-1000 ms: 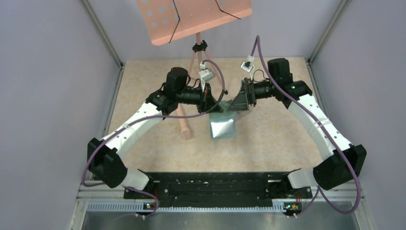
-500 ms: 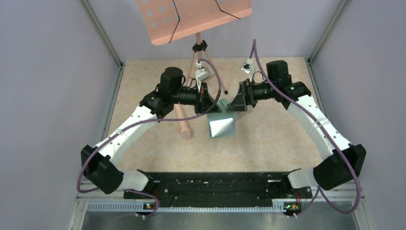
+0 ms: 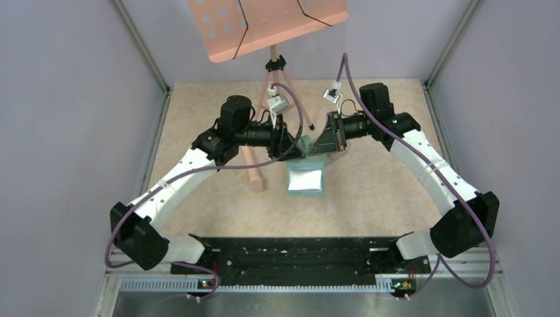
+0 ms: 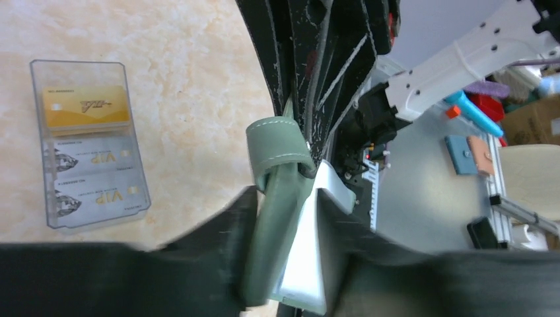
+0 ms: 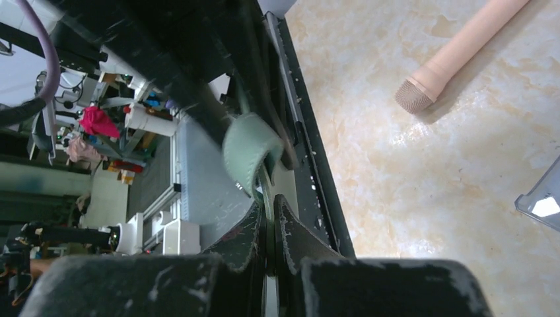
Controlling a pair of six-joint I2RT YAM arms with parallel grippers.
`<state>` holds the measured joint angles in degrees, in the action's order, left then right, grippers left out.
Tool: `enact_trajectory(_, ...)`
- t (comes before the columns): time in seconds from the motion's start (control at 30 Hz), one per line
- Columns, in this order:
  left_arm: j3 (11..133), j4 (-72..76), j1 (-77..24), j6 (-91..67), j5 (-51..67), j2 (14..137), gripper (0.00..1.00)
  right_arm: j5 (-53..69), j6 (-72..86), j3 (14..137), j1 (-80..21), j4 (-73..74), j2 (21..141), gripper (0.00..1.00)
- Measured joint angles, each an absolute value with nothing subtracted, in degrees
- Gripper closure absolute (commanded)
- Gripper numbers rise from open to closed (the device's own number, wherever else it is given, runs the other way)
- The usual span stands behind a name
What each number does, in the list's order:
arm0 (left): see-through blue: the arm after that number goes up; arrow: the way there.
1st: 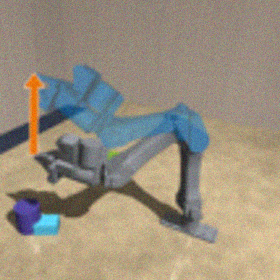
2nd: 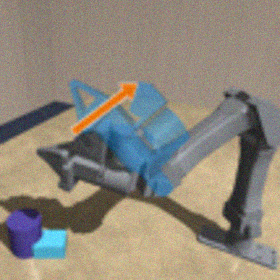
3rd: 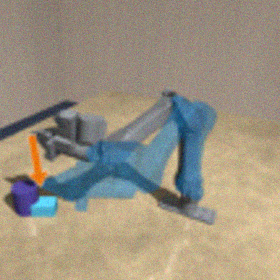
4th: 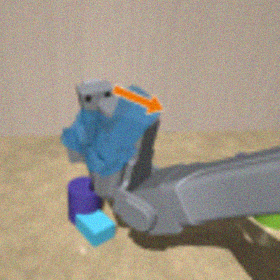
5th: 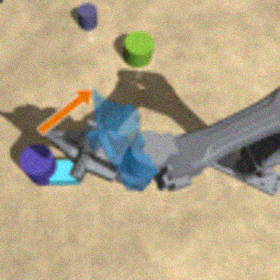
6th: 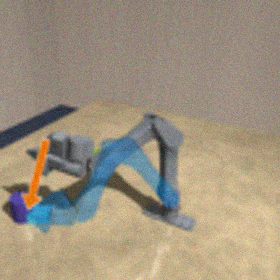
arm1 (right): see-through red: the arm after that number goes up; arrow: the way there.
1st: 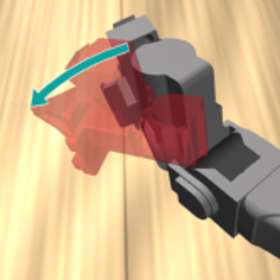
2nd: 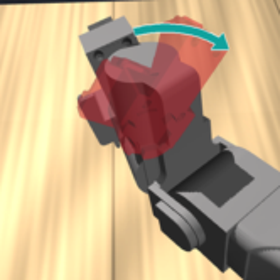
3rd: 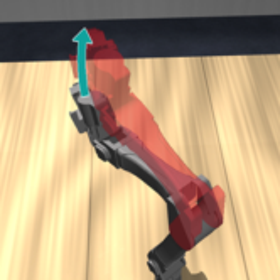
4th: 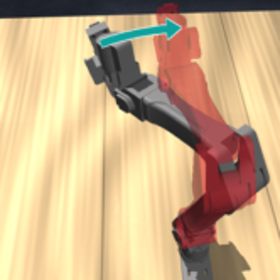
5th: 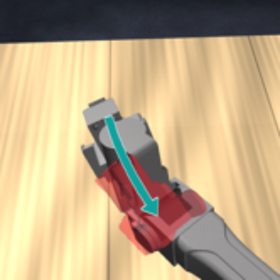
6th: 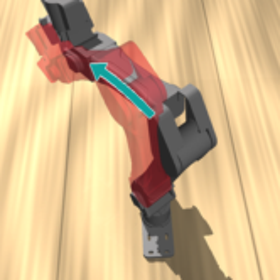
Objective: Put the credit cards into the card holder
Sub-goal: Open the card holder at the center of the board.
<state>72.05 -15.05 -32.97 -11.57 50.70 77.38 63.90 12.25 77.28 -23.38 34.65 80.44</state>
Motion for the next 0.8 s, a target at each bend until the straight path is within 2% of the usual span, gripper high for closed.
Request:
enact_trajectory(0.07, 71.4, -15.2, -33.1, -11.7, 48.1, 76.5, 0.32, 63.6, 13.0, 77.2, -23.4, 34.0, 80.5, 1.00)
enact_trajectory(0.13, 70.5, -15.6, -33.1, -11.9, 44.3, 75.0, 0.15, 62.4, 13.6, 77.2, -23.4, 33.5, 80.5, 1.00)
enact_trajectory(0.27, 68.1, -17.3, -33.1, -12.4, 35.3, 71.5, 0.12, 59.0, 15.0, 77.2, -22.5, 32.7, 80.5, 1.00)
enact_trajectory(0.37, 65.0, -18.0, -33.0, -13.4, 28.9, 68.5, 0.01, 56.9, 16.2, 77.0, -21.3, 32.0, 80.5, 1.00)
enact_trajectory(0.6, 62.7, -24.8, -32.0, -19.2, 14.4, 67.7, 0.01, 54.9, 18.8, 74.9, -19.2, 30.6, 80.3, 1.00)
enact_trajectory(0.8, 67.1, -33.5, -31.0, -20.9, 14.8, 76.7, 0.08, 54.6, 21.1, 74.5, -19.2, 28.5, 80.1, 1.00)
